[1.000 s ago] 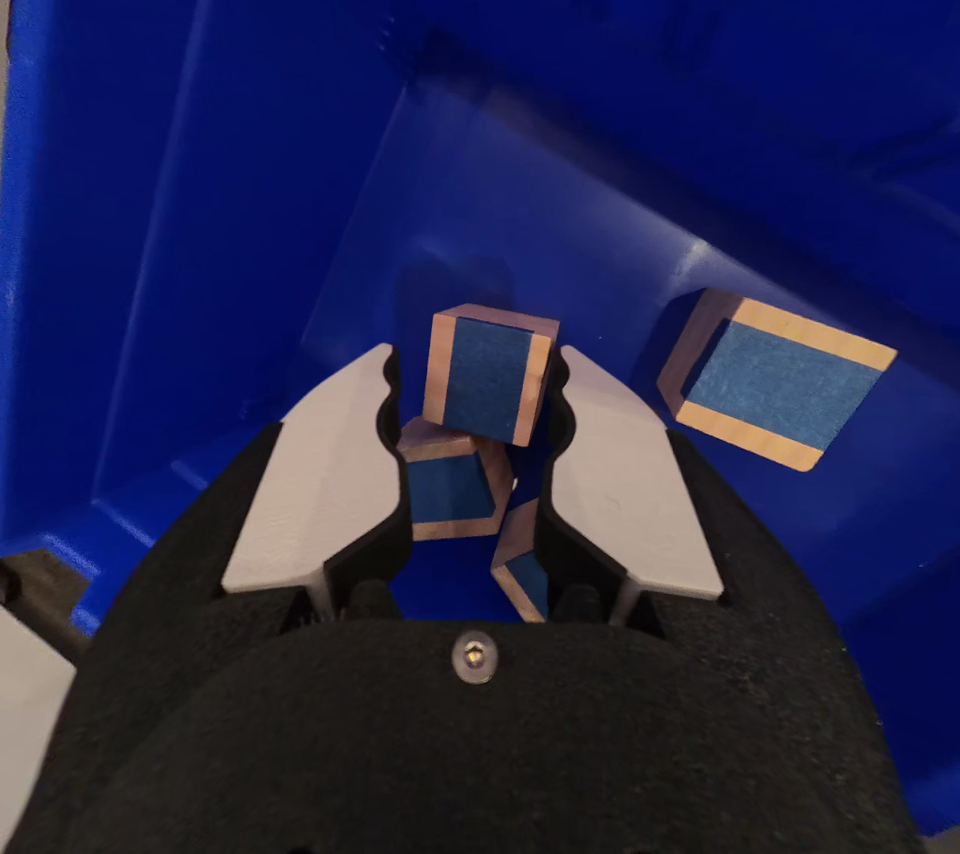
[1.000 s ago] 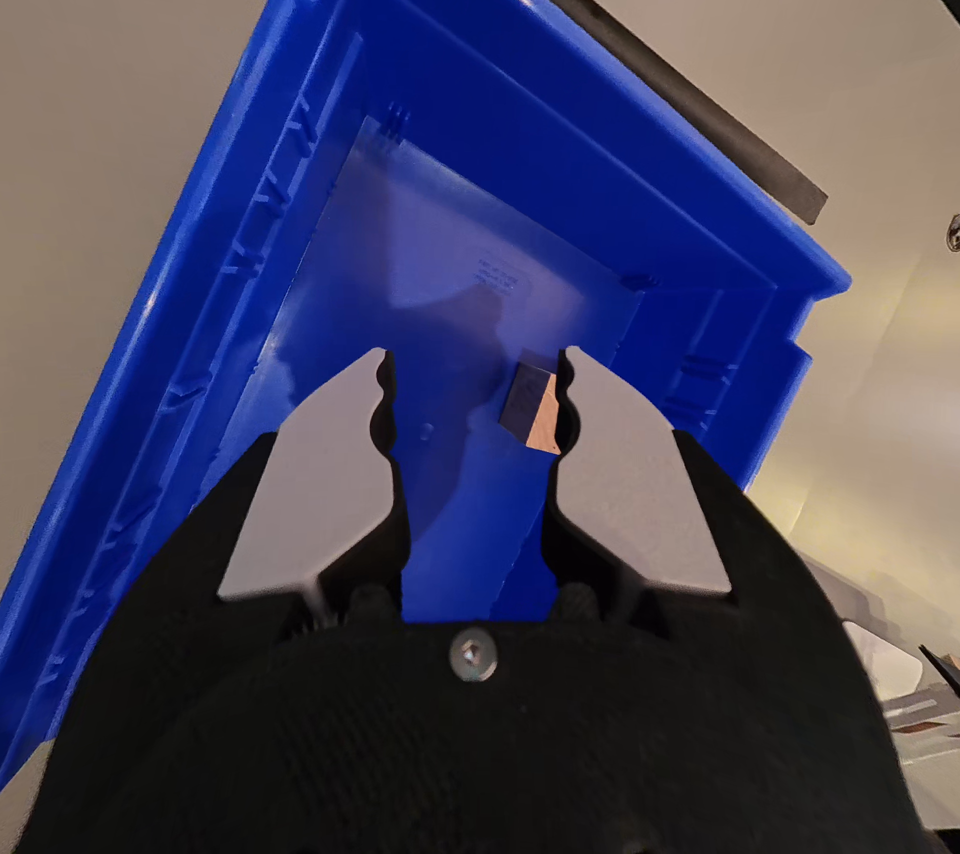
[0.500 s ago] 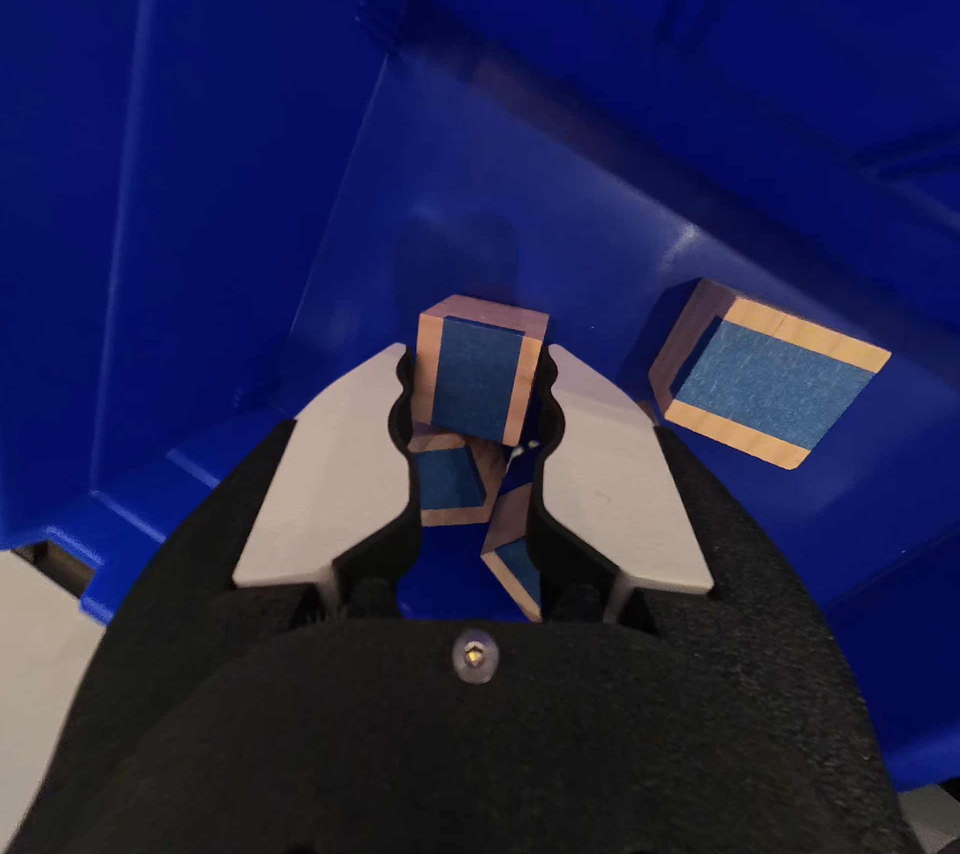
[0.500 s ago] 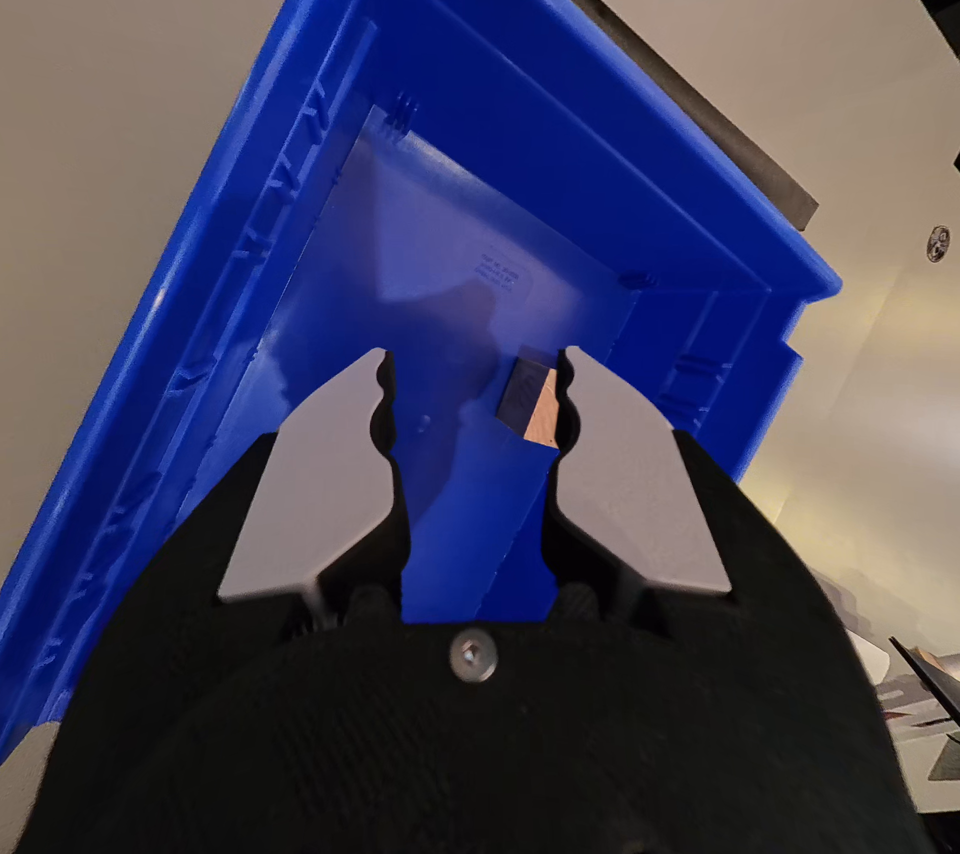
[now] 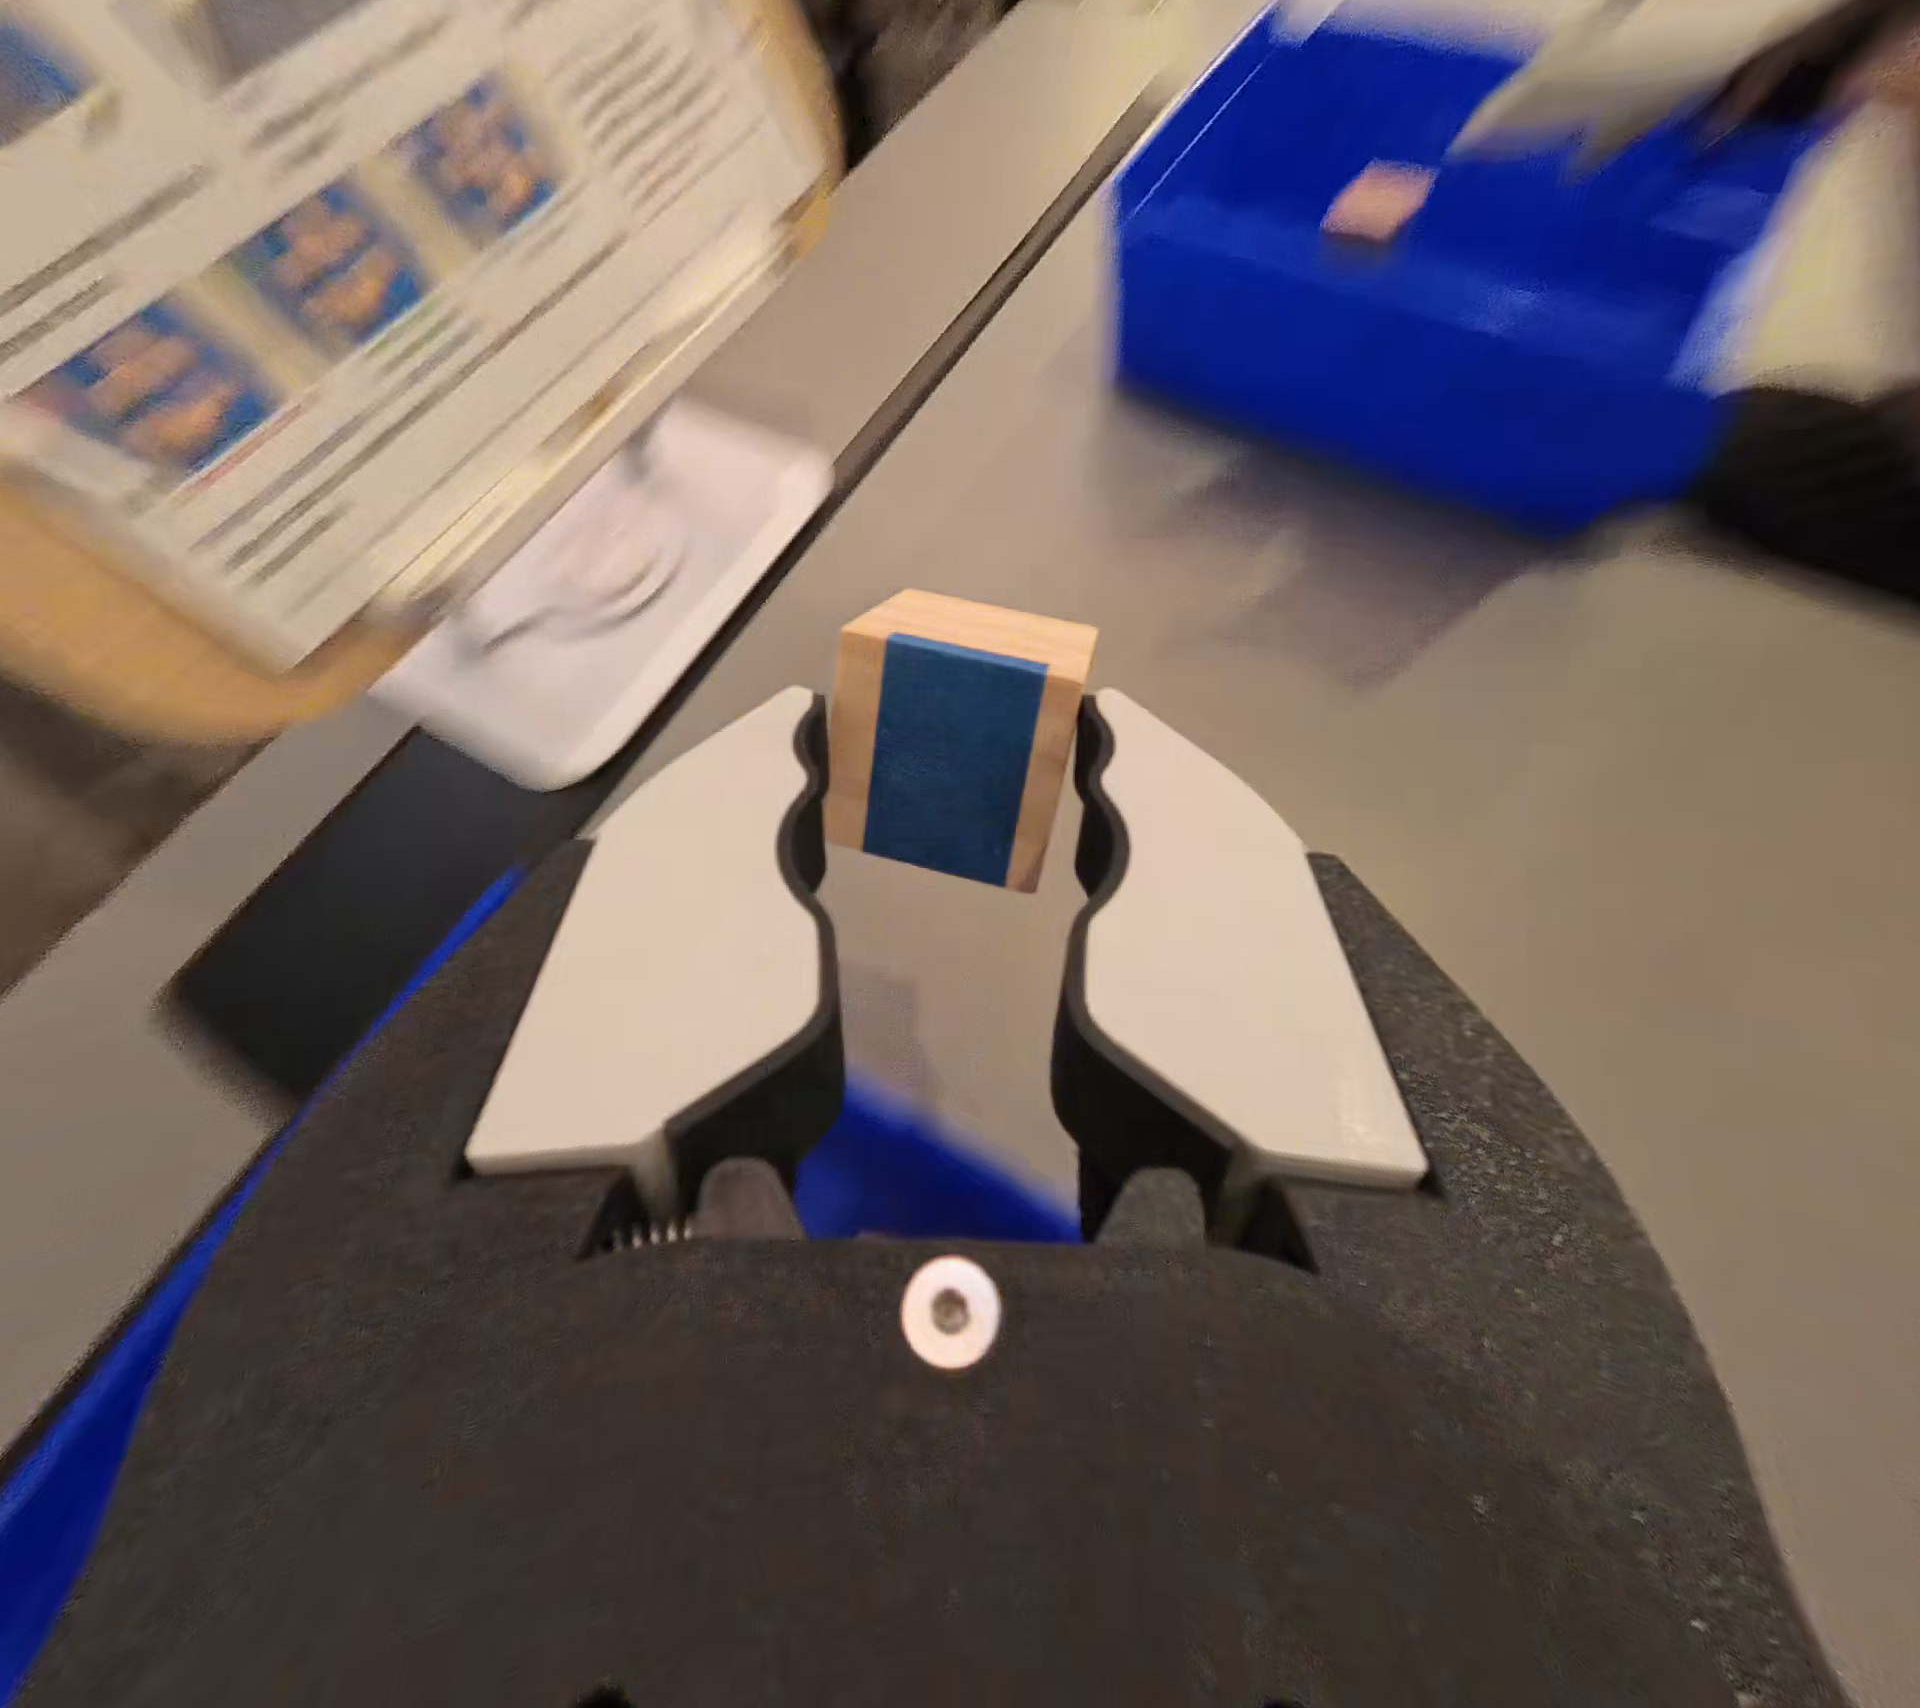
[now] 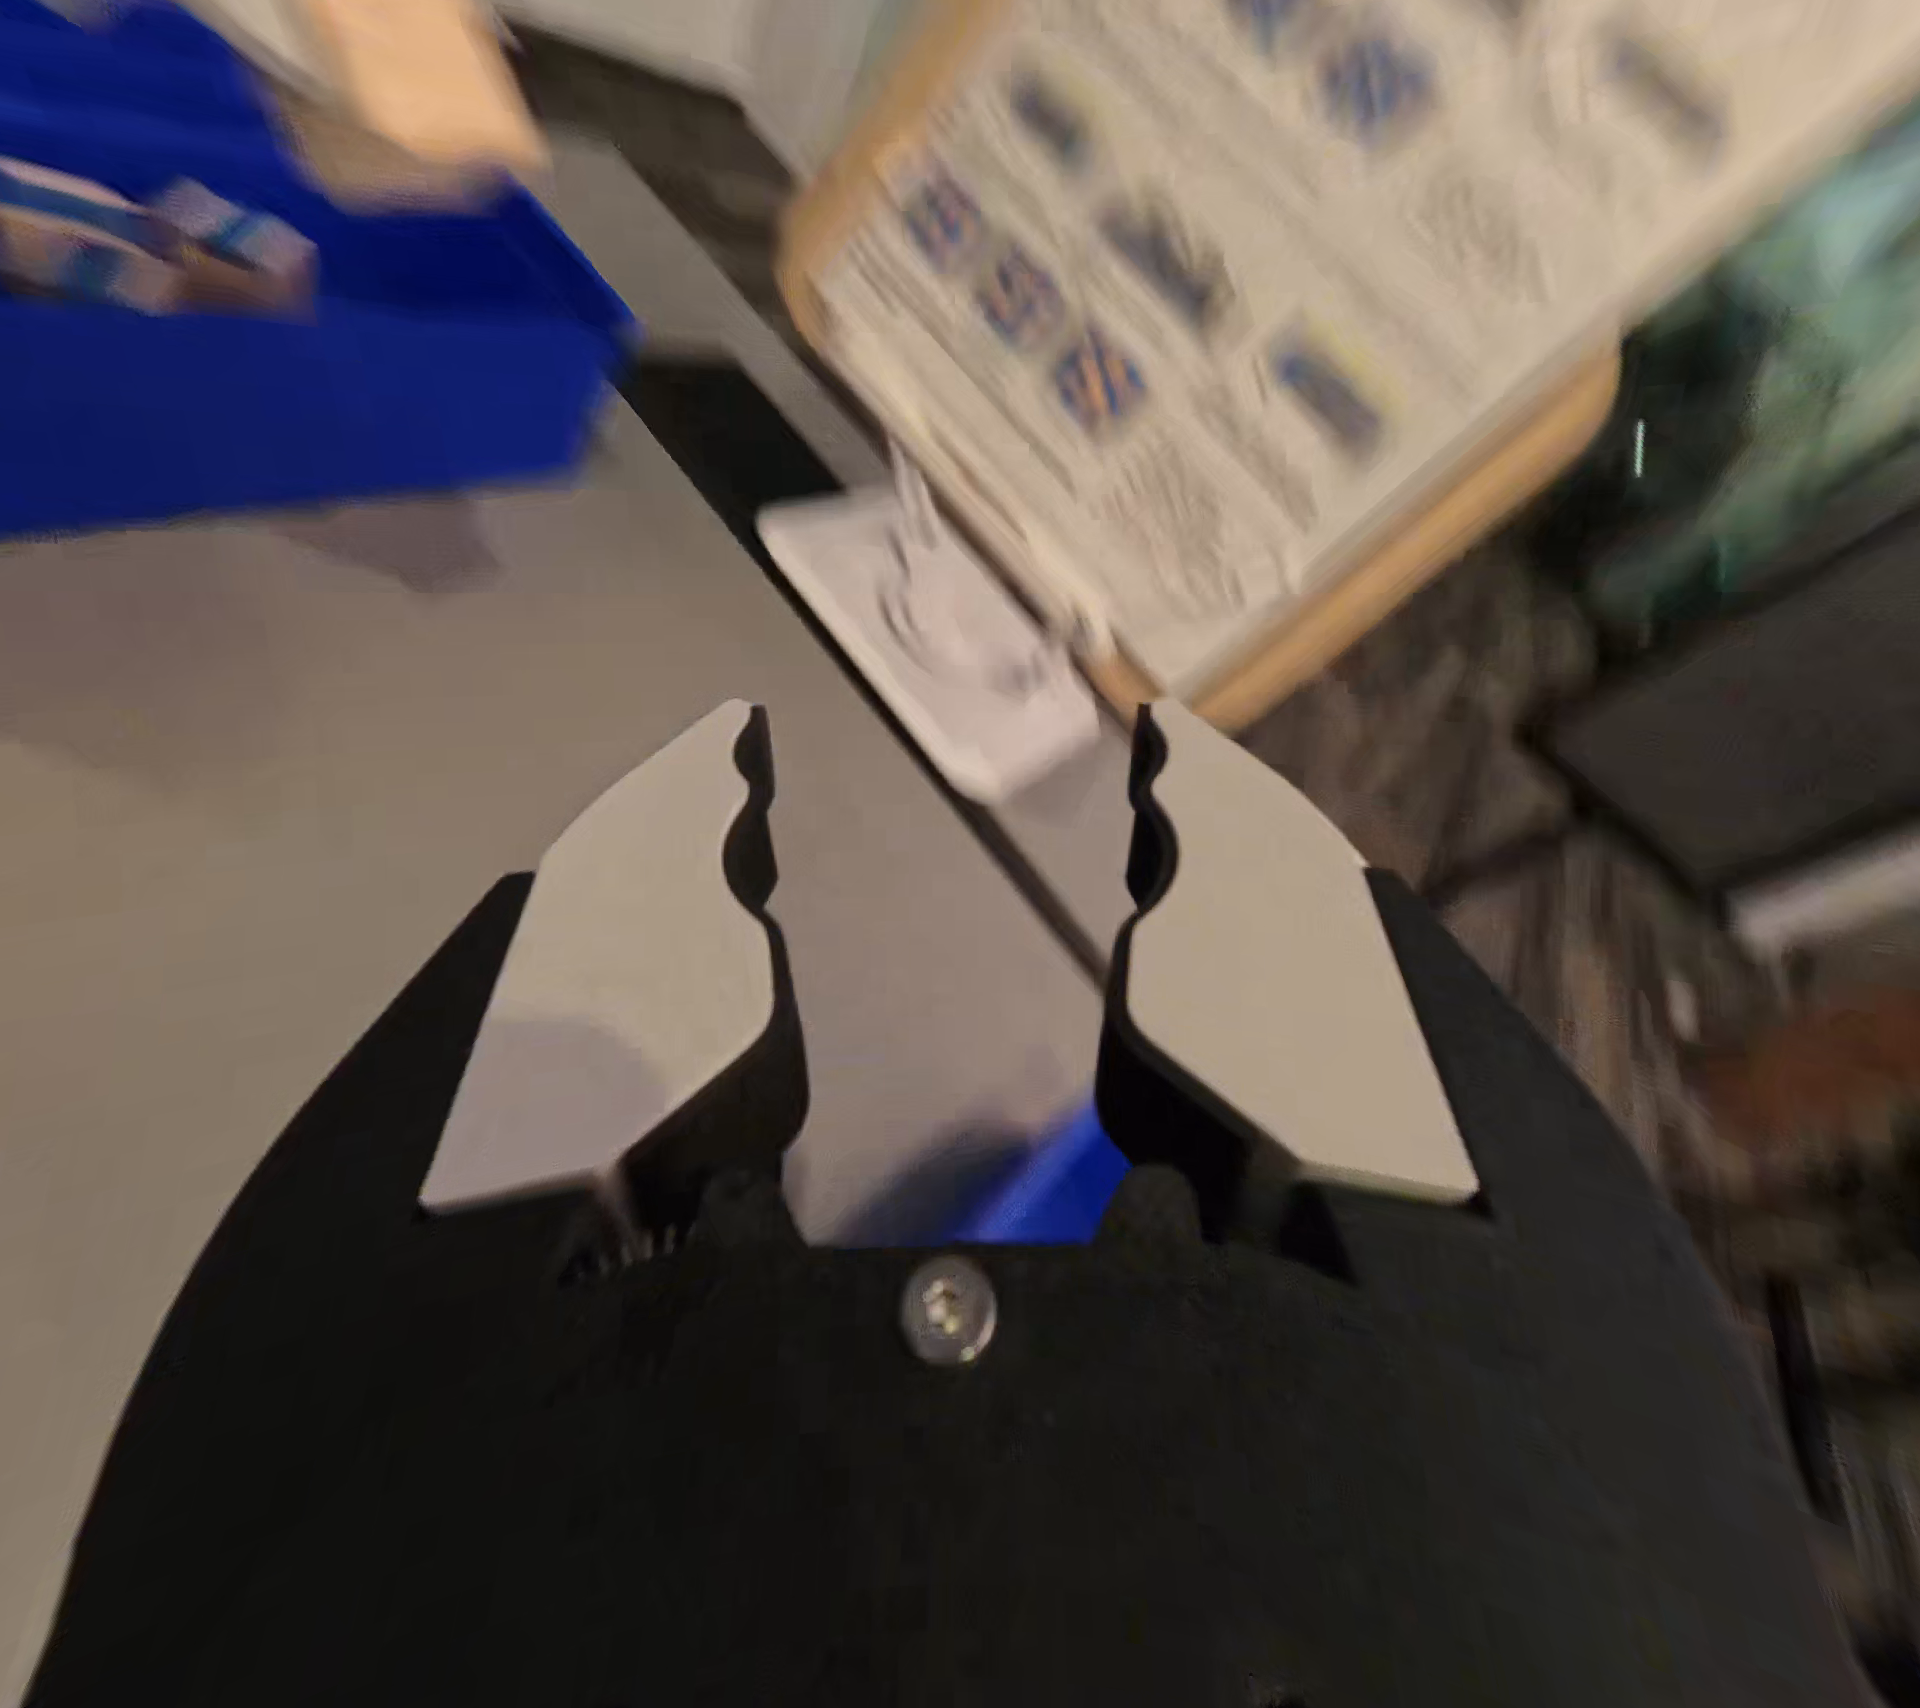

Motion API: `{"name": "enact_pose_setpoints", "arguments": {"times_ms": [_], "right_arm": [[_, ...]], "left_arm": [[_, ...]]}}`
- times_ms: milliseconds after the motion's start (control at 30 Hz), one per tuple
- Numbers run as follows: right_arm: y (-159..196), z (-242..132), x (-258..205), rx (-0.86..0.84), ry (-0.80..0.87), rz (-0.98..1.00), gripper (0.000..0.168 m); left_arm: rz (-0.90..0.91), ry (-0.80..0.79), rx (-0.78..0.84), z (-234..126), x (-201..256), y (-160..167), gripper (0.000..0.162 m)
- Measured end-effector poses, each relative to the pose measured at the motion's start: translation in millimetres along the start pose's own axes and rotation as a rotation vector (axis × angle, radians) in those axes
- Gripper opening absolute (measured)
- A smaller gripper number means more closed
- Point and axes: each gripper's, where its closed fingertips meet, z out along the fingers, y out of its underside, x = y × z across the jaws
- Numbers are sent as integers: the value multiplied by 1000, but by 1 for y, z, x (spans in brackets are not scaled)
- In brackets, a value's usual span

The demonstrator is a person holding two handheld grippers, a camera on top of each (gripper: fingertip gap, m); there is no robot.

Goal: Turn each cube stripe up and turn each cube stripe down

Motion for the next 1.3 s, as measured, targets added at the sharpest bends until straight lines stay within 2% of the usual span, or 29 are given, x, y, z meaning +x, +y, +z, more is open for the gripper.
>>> {"name": "enact_pose_setpoints", "arguments": {"times_ms": [100, 200, 333, 533, 667, 867, 933, 1000, 1067, 1133, 1200, 1300], "right_arm": [[-43, -7, -55, 262, -63, -217, 72], [-55, -10, -94, 329, -79, -398, 73], [-65, -14, -113, 398, -57, -479, 76], [-78, -27, -112, 497, 77, -562, 54], [-78, -25, -117, 480, 79, -589, 45], [-81, -32, -116, 484, 20, -561, 45], [-81, -38, -103, 443, -1, -549, 45], [-67, -41, -64, 296, 12, -473, 45], [-33, -45, -4, 78, 38, -251, 45], [37, -50, 33, -260, -40, 143, 45], [109, -59, 48, -527, -78, 496, 45], [188, -53, 48, -766, -92, 740, 45]], "left_arm": [[-127, 253, 133, 18, 60, -37, 45], [-187, 409, 151, 31, 98, -46, 45], [-251, 587, 217, 29, 133, -62, 45], [-284, 687, 249, 21, 152, -71, 45], [-281, 732, 236, 24, 160, -69, 45], [-313, 796, 248, 19, 162, -72, 45], [-322, 757, 255, 16, 151, -73, 47], [-305, 649, 257, 14, 136, -72, 47], [-249, 545, 255, 8, 126, -72, 47], [-183, 484, 240, -1, 126, -71, 46], [-114, 411, 214, -7, 125, -68, 45], [-26, 326, 170, -8, 125, -62, 44]]}}
